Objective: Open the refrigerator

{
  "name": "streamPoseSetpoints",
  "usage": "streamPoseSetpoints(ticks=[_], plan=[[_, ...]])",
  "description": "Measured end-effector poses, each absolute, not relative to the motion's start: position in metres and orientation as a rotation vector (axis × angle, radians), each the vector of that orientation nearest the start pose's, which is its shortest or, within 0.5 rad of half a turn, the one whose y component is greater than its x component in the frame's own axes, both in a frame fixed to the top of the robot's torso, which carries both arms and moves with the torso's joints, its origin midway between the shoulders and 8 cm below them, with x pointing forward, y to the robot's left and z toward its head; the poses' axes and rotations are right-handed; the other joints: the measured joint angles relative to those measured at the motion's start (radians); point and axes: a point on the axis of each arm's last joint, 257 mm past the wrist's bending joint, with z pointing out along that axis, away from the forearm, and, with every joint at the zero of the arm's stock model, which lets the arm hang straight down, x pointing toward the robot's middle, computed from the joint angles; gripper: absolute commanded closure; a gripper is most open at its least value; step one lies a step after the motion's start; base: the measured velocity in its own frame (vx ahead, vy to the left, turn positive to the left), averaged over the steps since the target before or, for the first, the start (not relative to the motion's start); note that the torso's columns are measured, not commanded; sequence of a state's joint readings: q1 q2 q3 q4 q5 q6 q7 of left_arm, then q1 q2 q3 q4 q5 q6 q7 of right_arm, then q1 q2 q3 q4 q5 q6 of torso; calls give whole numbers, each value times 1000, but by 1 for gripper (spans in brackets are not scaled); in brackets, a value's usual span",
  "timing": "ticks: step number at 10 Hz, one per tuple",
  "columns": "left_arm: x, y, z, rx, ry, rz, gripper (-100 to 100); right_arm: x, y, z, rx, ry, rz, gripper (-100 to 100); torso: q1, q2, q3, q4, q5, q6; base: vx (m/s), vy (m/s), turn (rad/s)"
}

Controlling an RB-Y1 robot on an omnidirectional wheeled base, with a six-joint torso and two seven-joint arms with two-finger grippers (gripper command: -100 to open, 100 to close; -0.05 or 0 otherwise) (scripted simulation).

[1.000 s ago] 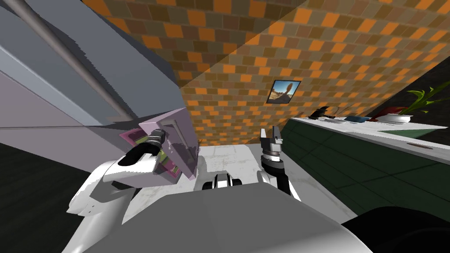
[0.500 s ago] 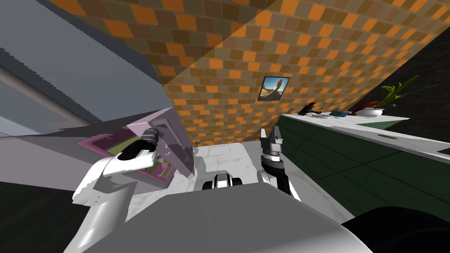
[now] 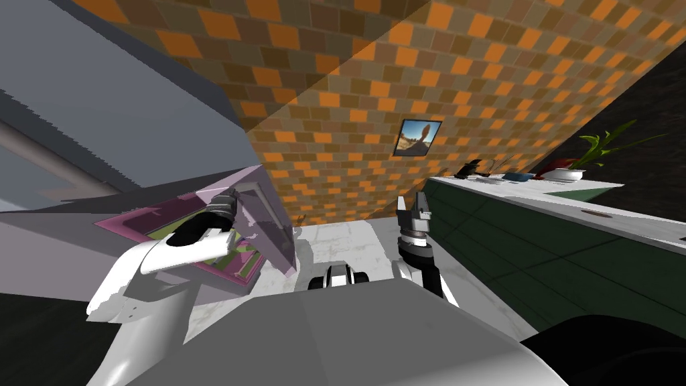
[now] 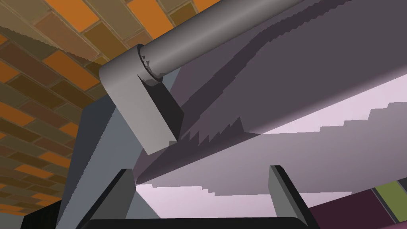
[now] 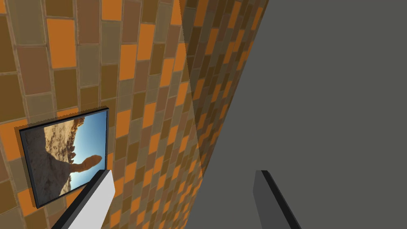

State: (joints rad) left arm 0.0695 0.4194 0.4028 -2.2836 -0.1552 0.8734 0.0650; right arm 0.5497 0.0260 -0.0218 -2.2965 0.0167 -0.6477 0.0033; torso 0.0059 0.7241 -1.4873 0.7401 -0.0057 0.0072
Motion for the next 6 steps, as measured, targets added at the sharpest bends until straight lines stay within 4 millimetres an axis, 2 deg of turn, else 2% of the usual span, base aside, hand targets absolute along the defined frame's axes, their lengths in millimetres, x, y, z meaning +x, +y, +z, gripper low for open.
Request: streamPoseSetpoints(ticks=[3, 4, 5, 6], plan=[[430, 501, -11, -1181, 1056, -428, -100, 309, -285, 43, 560, 521, 1273, 0, -2, -3, -5, 4, -6, 3, 27, -19, -2], [430, 501, -13, -1186, 1059, -426, -100, 309, -285, 43, 560, 521, 1273, 0, -2, 0, -1, -1, 0, -1, -22, -15, 21], [429, 501, -14, -1188, 1061, -426, 100, 309, -285, 43, 560, 521, 1273, 0, -1, 4, 3, -3, 4, -3, -16, -15, 11], [429, 500, -15, -1189, 1063, -427, 100, 309, -285, 43, 560, 521, 1273, 0, 0, 7, 6, -3, 7, -5, 156, -178, 65]])
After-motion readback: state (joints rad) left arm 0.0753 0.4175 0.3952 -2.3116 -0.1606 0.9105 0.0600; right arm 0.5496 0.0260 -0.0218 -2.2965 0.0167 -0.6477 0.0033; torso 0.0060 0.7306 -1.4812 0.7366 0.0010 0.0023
